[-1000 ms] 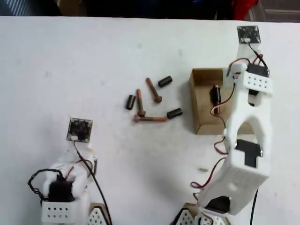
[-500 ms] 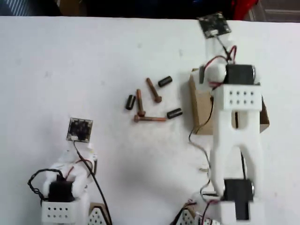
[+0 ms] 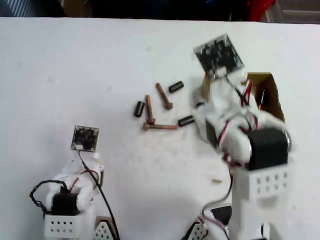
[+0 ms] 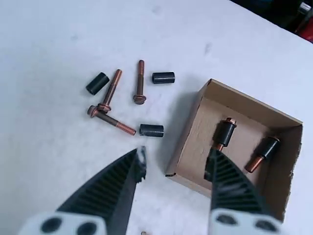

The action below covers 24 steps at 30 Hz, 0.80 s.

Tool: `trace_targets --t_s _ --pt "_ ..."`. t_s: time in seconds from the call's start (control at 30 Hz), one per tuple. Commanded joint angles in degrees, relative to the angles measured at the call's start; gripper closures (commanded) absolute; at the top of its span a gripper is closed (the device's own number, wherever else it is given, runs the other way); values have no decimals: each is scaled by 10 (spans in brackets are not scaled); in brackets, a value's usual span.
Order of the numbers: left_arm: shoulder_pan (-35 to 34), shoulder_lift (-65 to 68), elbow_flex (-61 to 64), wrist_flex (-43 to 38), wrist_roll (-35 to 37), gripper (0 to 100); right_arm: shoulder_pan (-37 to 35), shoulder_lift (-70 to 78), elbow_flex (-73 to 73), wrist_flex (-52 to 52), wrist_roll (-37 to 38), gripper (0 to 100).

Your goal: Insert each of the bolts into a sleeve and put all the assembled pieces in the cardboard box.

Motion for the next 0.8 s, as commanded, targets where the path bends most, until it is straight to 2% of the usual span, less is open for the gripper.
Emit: trace_targets --t_s 0.0,0.1,0.33,0.7,0.77 --pt "7 -2 -1 8 -5 976 -30 -68 65 -5 1 821" --pt "7 -2 -1 8 -5 976 -37 -107 164 -77 1 821" --pt "7 -2 -1 8 -5 976 -36 -145 411 -317 6 822" --pt "7 -2 -1 8 -5 976 -35 -139 599 -563 7 822" --pt "7 -2 -1 8 -5 976 -35 -139 619 -599 35 822"
